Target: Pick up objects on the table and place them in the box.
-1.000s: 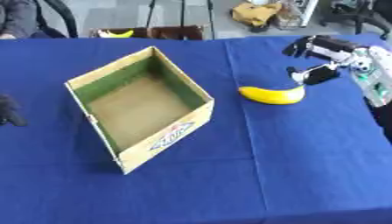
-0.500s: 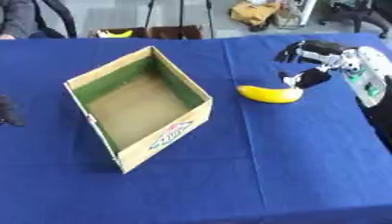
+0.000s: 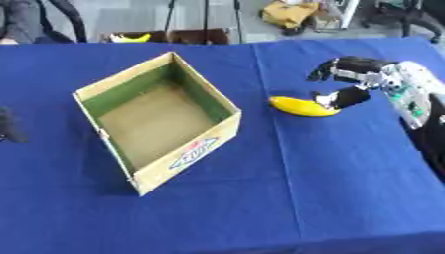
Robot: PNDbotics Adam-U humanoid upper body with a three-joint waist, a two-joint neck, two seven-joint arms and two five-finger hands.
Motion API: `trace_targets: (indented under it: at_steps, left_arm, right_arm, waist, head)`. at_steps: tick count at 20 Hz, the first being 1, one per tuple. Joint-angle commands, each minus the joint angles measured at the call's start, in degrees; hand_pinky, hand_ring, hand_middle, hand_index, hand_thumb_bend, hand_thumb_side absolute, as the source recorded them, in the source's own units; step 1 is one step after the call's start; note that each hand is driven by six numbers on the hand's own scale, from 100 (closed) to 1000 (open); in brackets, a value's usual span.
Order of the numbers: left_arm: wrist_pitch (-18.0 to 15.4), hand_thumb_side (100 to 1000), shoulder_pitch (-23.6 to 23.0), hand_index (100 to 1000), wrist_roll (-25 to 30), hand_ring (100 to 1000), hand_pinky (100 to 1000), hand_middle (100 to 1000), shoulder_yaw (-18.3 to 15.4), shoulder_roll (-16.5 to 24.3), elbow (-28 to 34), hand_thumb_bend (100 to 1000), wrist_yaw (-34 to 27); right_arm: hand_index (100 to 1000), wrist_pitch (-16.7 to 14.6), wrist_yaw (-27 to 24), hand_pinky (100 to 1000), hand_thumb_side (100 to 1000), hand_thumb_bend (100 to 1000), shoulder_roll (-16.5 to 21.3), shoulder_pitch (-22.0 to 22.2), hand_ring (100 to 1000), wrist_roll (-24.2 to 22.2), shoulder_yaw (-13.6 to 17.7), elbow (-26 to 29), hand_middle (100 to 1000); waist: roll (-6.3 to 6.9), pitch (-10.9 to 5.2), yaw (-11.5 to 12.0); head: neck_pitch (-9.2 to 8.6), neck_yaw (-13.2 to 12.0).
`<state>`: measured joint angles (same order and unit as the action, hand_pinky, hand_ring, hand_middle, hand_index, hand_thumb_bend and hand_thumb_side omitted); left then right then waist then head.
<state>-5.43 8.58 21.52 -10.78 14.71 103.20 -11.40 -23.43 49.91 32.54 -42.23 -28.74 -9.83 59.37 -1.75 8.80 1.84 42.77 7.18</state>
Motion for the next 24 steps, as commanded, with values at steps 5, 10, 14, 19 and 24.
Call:
trace_targets:
  at_steps: [5,10,14,19,24]
  left_arm:
    - [0.0,1000,0.37,653,0.12,456,531,532,0.0,1.29,0.89,228,-0.05]
    - [-0.11,1000,0.3,653,0.23,455,530,532,0.16,1.25,0.86,221,-0.15]
    - [-0.24,1000,0.19,653,0.33,455,530,532,0.3,1.22,0.8,220,-0.21]
    - [-0.38,1000,0.16,653,0.43,455,530,532,0.4,1.19,0.77,219,-0.25]
    - [-0.4,1000,0.19,653,0.43,455,529,531,0.41,1.18,0.74,219,-0.24]
  right_arm:
    - [866,-0.63,2.5,717,620,100,1.44,-0.13,789,1.26,0.38,-0.18,776]
    - [868,-0.88,4.4,716,573,100,0.28,0.09,789,4.5,1.01,-1.88,777]
    - [868,-1.45,6.27,717,576,100,-0.59,0.05,792,6.19,1.06,-3.12,778]
    - [869,-2.14,8.31,720,592,100,-1.35,0.0,798,7.13,0.98,-4.28,782]
    - [870,-2.82,9.54,724,626,100,-1.55,0.08,806,7.18,0.74,-4.66,785]
  waist:
    - [0.22,-0.85,0.11]
    - [0.57,-0.97,0.39]
    - [0.85,-1.08,0.66]
    - [1.08,-1.07,0.98]
    - [1.03,-1.04,1.06]
  head:
    - [0.08,0.27]
    - [0.25,0.68]
    - [0.47,0.98]
    - [0.63,1.2]
    - [0.67,1.28]
